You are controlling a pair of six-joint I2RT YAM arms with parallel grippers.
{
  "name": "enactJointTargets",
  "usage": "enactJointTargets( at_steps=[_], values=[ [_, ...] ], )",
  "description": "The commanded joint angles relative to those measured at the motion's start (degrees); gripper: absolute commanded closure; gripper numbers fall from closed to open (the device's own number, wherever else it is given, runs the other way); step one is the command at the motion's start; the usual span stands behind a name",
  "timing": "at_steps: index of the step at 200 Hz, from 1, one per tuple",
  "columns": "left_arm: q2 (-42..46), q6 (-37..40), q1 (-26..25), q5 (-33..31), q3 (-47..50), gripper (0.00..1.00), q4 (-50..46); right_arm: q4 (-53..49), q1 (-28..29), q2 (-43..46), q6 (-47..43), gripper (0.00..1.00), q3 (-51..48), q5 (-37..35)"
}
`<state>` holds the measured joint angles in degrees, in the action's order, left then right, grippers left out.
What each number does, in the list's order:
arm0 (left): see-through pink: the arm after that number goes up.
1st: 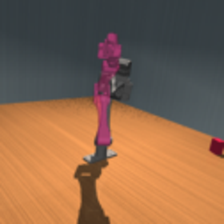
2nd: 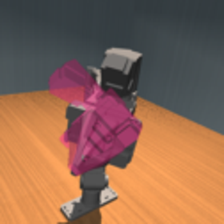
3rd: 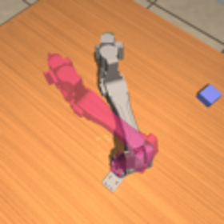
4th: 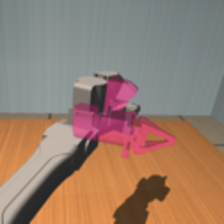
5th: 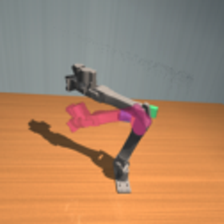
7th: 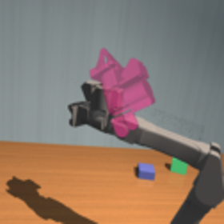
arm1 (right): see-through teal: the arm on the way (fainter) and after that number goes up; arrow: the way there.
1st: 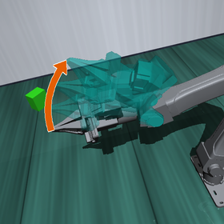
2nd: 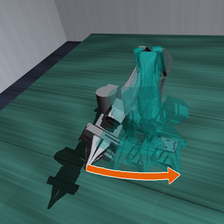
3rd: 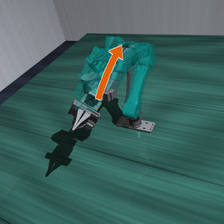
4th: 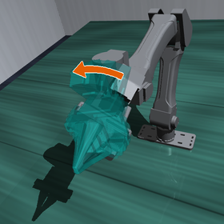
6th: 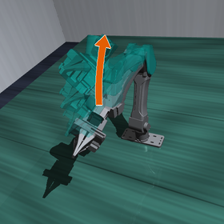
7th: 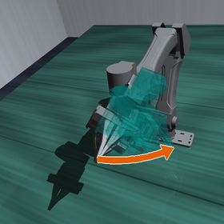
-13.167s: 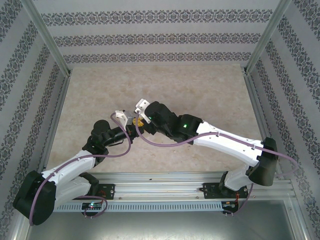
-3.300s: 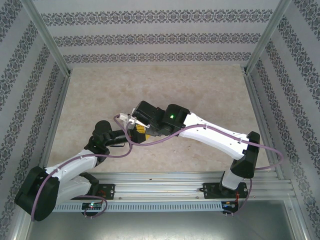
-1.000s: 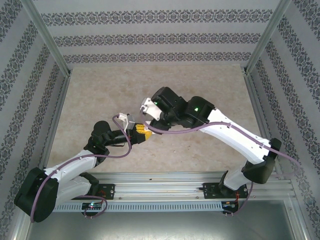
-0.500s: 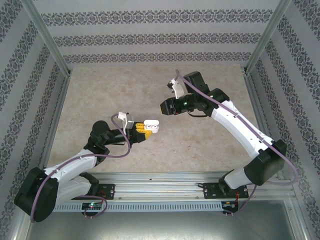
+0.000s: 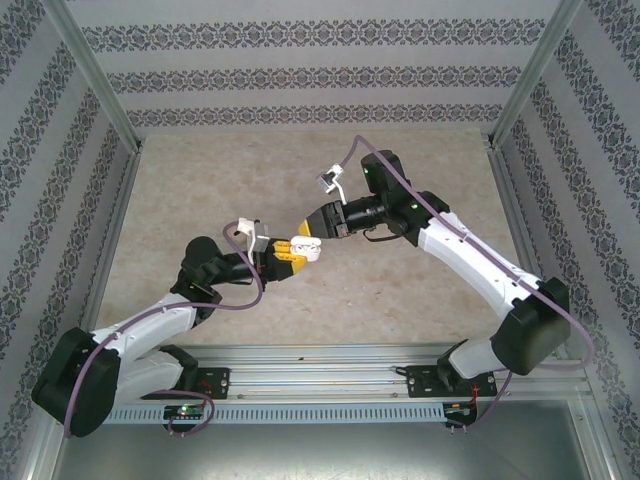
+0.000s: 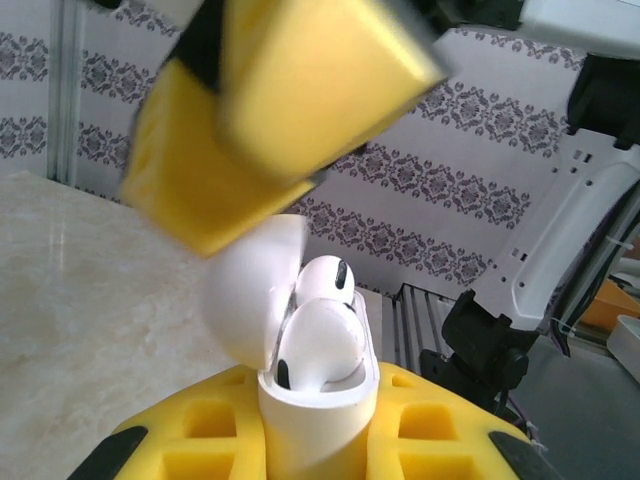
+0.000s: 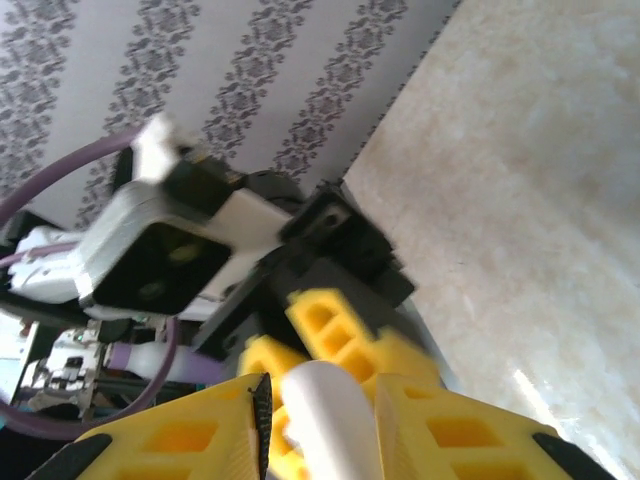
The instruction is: Insert the wireless bluetooth earbuds into the charging case
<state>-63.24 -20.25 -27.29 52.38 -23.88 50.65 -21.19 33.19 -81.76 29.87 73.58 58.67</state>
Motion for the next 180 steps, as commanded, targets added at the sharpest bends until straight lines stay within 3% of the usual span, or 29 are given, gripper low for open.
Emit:
enactJointTargets(
  at_steps=[1, 53, 79, 107, 129, 158, 180],
  values=[
    [-0.27, -2.31, 0.21, -2.59, -1.9, 1.0, 4.16, -0.16, 1.0, 4.04, -1.05, 0.65, -1.22, 5.28],
    [-0.28, -3.4, 0.74, -4.74, -1.35, 1.0, 2.39, -8.76, 1.36, 7.03, -6.51, 0.64, -1.35, -0.91],
    [-1.08, -2.74, 0.96, -7.78, -1.59, 1.0, -4.0, -15.18, -2.68, 9.76, -7.98, 0.59, -1.33, -20.38],
    [-4.21, 0.24, 0.93, -12.74, -2.99, 1.0, -16.63, -16.21, -10.95, 11.43, -5.6, 0.53, -7.67, -39.4],
    [-8.86, 2.79, 0.92, -16.93, -2.84, 1.0, -22.63, -14.24, -16.38, 11.92, -5.61, 0.49, -13.69, -48.53],
    [-16.92, 4.04, 0.92, -22.48, -3.0, 0.99, -25.08, -10.72, -18.79, 12.93, -9.03, 0.41, -19.97, -65.56],
    [-24.14, 3.06, 0.9, -23.37, -3.83, 0.98, -23.08, -6.15, -21.94, 14.11, -9.59, 0.31, -24.68, -70.82]
  ],
)
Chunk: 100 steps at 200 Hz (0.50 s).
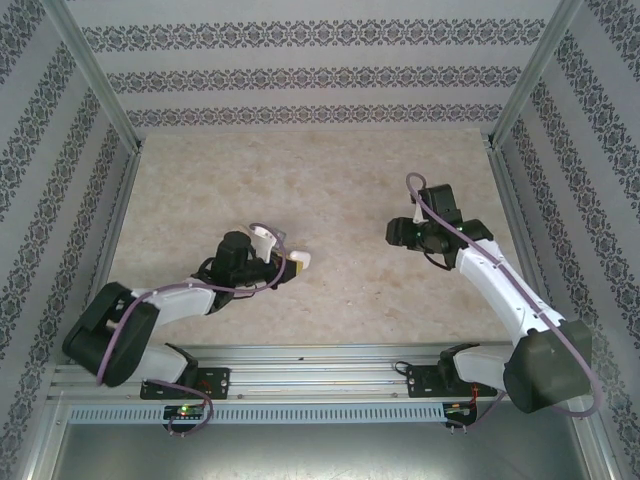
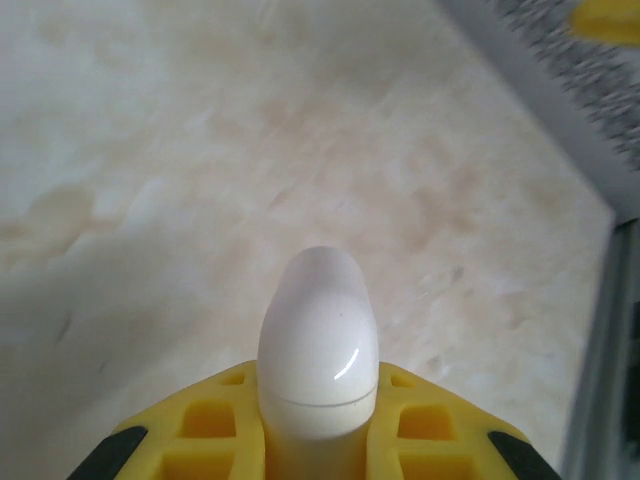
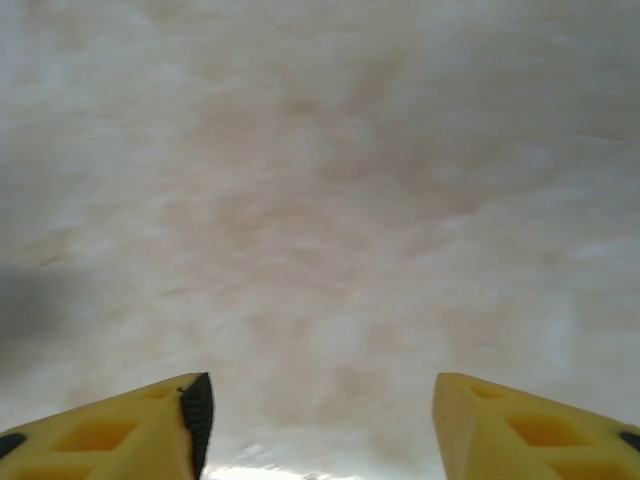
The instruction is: Insert the wireless bluetooth earbuds into the charging case
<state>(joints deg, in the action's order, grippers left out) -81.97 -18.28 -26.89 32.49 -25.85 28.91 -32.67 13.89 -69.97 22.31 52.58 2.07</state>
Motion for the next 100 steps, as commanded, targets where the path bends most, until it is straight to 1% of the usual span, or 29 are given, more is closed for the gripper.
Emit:
enactJointTargets(
  at_steps=[1, 14, 23, 30, 48, 62, 73, 88, 100],
  values=[
    [-5.7, 0.99, 0.52, -3.53, -1.89, 0.98, -1.28, 5.5, -2.82, 2.33, -2.01, 0.3, -3.91, -14.24],
    [-8.89, 0.37, 0.53, -4.05, -2.55, 0.95, -0.18, 7.93, -5.01, 3.14, -1.76, 0.23, -6.7, -15.29],
    [-10.78, 0.4, 0.53, -4.96, -3.08, 0.9, -0.38, 9.22, -6.93, 3.41, -1.42, 0.18, -8.28, -16.13],
    [-11.57, 0.57, 0.57, -5.78, -3.38, 0.84, -0.83, 10.36, -8.9, 3.51, -1.57, 0.15, -9.38, -16.3],
    [-12.01, 1.9, 0.56, -8.0, -4.64, 0.7, -3.43, 12.26, -12.96, 3.67, -2.13, 0.1, -11.6, -17.27],
    [-10.3, 4.22, 0.52, -10.76, -6.07, 0.57, -8.25, 14.87, -15.24, 4.09, -2.63, 0.03, -13.73, -17.89],
    [-8.22, 6.63, 0.54, -14.02, -8.02, 0.46, -13.9, 18.26, -16.59, 4.53, -3.07, 0.02, -15.79, -17.98],
    [-5.27, 10.62, 0.62, -18.78, -11.57, 0.25, -22.49, 24.88, -17.65, 5.23, -3.5, 0.02, -19.19, -16.27],
    [-2.97, 13.75, 0.78, -22.72, -14.14, 0.06, -27.71, 30.54, -17.82, 5.5, -3.96, 0.02, -21.91, -15.29]
  ],
)
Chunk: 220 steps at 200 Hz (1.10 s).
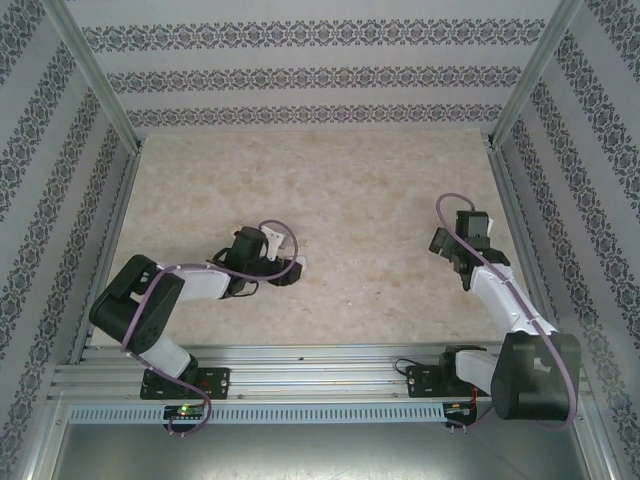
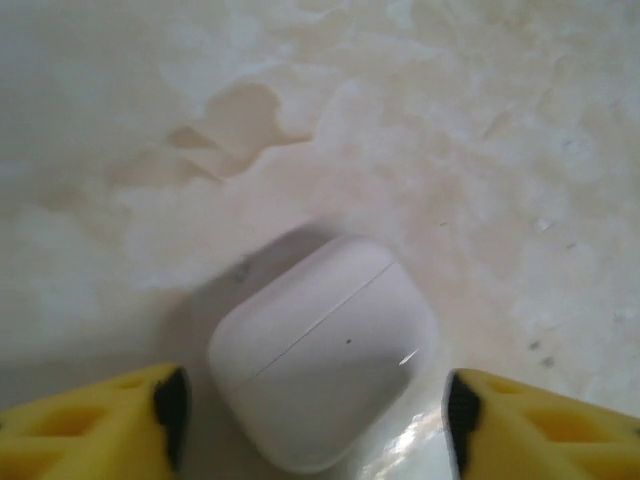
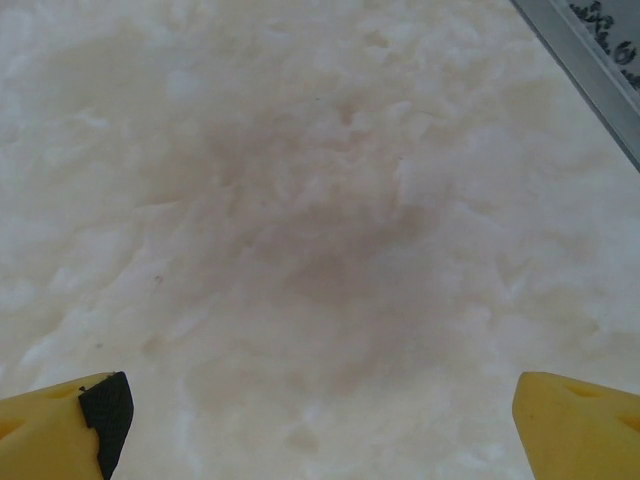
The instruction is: Insert the wireless bluetooth earbuds into the charging case
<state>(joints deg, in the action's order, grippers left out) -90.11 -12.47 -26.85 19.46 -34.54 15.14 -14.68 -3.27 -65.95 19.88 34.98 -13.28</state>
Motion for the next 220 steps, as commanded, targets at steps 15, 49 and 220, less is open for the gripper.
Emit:
enactJointTargets(
  at_steps=[15, 49, 220],
  values=[
    [8.2, 7.8, 2.82, -11.81, -7.11, 0.0, -15.44, 20.15, -0.56, 1.35, -3.41, 0.02, -7.51, 0.84],
    [15.69, 11.94, 8.57, -19.71, -7.54, 0.0, -14.41, 35.49, -0.42, -1.02, -8.49, 0.02, -12.82, 2.63],
    [-0.77, 9.5, 30.45, -14.29, 15.82, 0.0, 45.14, 68.95, 5.29, -20.84, -16.69, 0.02, -14.26, 2.55]
  ],
)
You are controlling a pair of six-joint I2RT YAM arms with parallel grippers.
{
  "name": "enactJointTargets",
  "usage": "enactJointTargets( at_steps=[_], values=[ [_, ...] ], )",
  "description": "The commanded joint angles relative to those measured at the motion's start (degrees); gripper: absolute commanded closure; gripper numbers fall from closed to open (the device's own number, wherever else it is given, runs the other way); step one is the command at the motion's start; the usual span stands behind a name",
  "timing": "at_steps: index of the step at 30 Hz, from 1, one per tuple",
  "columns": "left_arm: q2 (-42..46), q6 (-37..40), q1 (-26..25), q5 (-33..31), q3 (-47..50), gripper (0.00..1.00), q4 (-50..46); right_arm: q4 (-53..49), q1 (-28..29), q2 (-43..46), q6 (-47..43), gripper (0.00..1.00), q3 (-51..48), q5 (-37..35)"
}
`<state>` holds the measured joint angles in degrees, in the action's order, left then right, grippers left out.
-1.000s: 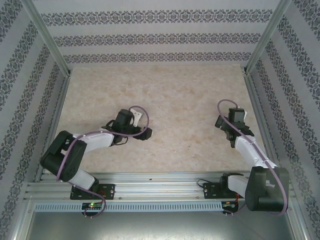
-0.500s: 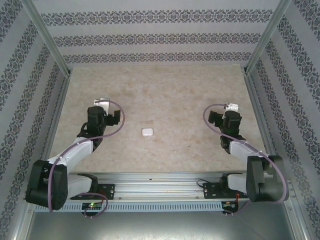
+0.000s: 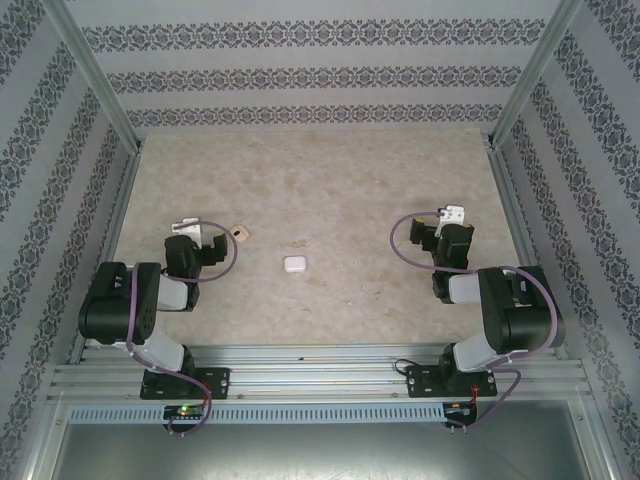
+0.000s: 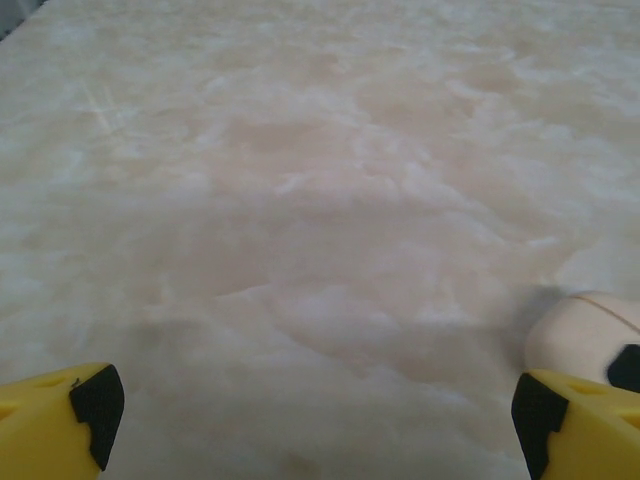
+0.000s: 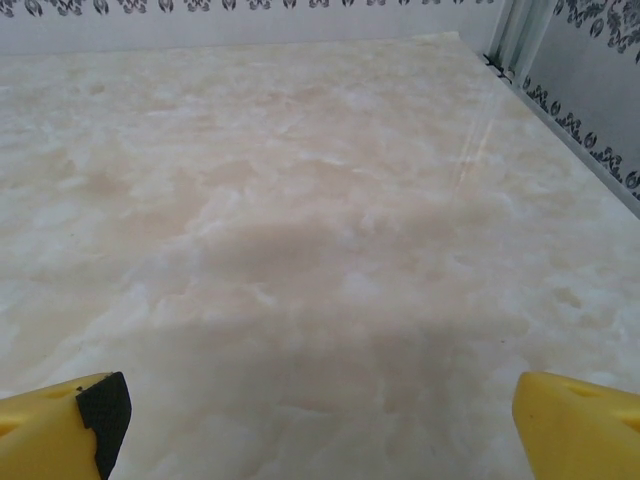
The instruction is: Insert the wireless bluetooth earbuds into the charging case
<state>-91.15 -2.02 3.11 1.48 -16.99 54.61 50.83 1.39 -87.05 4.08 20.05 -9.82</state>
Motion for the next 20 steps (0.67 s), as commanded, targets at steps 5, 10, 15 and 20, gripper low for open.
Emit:
enactJointTargets(
  at_steps=[5, 10, 15, 20],
  values=[
    [0.16, 0.08, -0.55, 2.33, -4.12, 0.0, 1.45, 3.0, 0.64, 0.48, -0.83, 0.02, 0.7, -0.97],
    [0.38, 0.11, -0.65, 2.22, -4.27, 0.0, 0.51, 2.4, 0.69, 0.65, -0.83, 0.02, 0.82, -0.92],
    [0.35, 1.21, -0.65, 4.99, -4.18, 0.0, 0.95, 1.79, 0.96, 0.22, -1.34, 0.02, 1.36, -0.6],
    [0.42, 3.55, -0.74, 11.36, -4.65, 0.0, -0.24, 1.64, 0.9, 0.54, -1.38, 0.02, 1.3, -0.15]
  ],
)
